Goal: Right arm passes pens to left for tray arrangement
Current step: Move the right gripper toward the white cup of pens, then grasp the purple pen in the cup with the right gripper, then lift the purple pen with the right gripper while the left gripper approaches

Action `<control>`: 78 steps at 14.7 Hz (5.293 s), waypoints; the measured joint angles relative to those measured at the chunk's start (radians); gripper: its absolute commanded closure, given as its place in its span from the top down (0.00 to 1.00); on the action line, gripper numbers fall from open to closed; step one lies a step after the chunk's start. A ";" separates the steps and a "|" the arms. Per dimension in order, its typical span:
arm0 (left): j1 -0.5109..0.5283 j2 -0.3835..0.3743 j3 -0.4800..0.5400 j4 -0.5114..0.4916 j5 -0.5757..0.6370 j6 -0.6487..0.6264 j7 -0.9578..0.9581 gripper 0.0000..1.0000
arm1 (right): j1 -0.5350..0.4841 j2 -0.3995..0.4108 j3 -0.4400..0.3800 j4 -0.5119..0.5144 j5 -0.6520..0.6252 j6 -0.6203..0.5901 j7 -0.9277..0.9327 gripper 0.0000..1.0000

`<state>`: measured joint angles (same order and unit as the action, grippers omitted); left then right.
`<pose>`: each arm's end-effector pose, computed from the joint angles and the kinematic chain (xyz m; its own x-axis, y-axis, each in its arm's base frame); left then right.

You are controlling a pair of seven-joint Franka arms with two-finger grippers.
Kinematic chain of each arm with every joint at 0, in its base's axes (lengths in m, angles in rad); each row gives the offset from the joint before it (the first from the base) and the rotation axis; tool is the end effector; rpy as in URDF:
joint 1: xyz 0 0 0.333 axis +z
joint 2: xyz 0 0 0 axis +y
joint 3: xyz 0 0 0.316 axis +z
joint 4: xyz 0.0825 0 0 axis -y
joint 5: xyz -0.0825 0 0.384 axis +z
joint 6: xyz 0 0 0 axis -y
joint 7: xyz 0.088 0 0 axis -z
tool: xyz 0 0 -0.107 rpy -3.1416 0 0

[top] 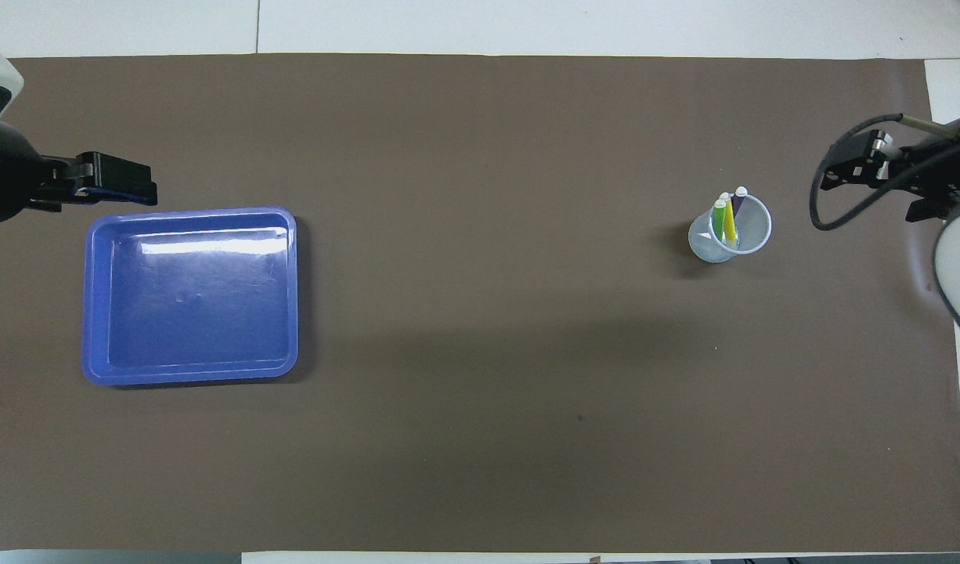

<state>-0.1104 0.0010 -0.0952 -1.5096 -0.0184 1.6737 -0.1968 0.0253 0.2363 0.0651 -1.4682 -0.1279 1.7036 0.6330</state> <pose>0.5531 -0.1171 0.6631 0.9878 -0.0044 0.1556 -0.0123 -0.9987 0.0499 0.6325 0.0409 0.5453 0.8638 -0.4997 0.0648 -0.5038 -0.8591 0.0905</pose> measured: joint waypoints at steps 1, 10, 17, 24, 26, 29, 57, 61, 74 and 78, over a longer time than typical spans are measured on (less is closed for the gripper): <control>0.000 0.000 0.000 -0.001 0.000 0.000 0.000 1.00 | 0.002 0.040 0.008 0.024 -0.009 0.000 0.049 1.00; 0.000 0.000 0.003 -0.010 0.000 0.000 -0.003 1.00 | 0.012 0.186 0.050 0.061 -0.094 0.061 0.114 0.83; 0.000 0.000 0.003 -0.012 0.000 -0.013 -0.003 1.00 | 0.007 0.167 0.047 -0.076 -0.095 0.178 0.114 0.76; 0.000 -0.015 0.003 -0.013 0.000 -0.046 -0.003 1.00 | 0.001 0.141 0.039 -0.128 -0.095 0.199 0.114 0.74; 0.000 -0.021 0.003 -0.015 0.000 -0.055 -0.003 1.00 | -0.005 0.137 0.038 -0.139 -0.095 0.215 0.114 0.74; 0.000 -0.036 0.003 -0.046 0.000 -0.060 -0.003 1.00 | -0.007 0.135 0.029 -0.145 -0.095 0.227 0.114 0.72; -0.017 -0.069 -0.001 -0.082 -0.049 -0.124 -0.016 1.00 | -0.005 -0.197 0.026 -0.149 0.319 0.108 0.081 0.00; -0.016 -0.069 0.002 -0.082 -0.261 -0.126 -0.325 1.00 | -0.002 -0.199 0.044 -0.137 0.540 0.188 0.137 0.00; -0.128 -0.055 -0.058 -0.128 -0.634 0.239 -1.439 1.00 | 0.012 -0.170 0.411 -0.097 0.638 0.362 0.765 0.00; -0.129 -0.047 -0.051 -0.206 -0.727 0.256 -1.449 0.99 | 0.012 -0.167 0.451 -0.080 0.638 0.371 0.831 0.00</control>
<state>-0.2393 -0.0463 -0.1466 -1.7155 -0.7458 1.9297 -1.6461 0.0374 0.0688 0.5160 -1.5481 0.5103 2.0750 1.4644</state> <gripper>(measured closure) 0.000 0.828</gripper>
